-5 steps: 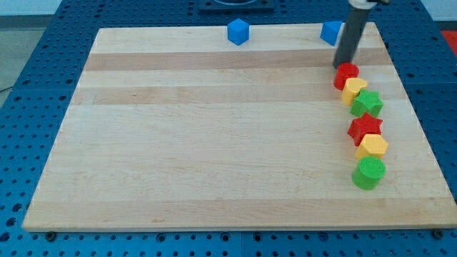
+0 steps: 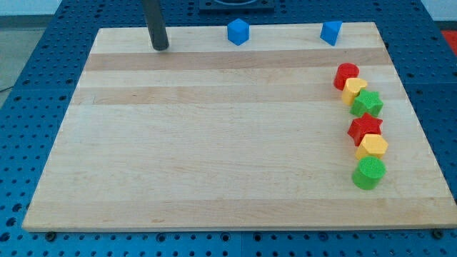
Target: Move blue cube closer to red circle
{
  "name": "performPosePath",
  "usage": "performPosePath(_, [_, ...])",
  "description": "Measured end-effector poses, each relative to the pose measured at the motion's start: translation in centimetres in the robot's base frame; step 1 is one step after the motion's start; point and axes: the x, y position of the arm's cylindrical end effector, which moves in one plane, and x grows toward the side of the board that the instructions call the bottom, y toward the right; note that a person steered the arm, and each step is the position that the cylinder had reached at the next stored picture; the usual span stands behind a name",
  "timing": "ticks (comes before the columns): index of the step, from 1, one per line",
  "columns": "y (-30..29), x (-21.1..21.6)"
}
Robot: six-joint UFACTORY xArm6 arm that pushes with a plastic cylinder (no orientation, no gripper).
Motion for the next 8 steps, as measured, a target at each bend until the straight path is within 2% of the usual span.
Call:
performPosePath(1, [1.5, -3.8])
performPosePath(2, [4.1, -3.8])
performPosePath(4, [22.0, -2.3])
performPosePath(5, [27.6, 0.1])
performPosePath(6, [27.8, 0.4])
performPosePath(8, [18.6, 0.1])
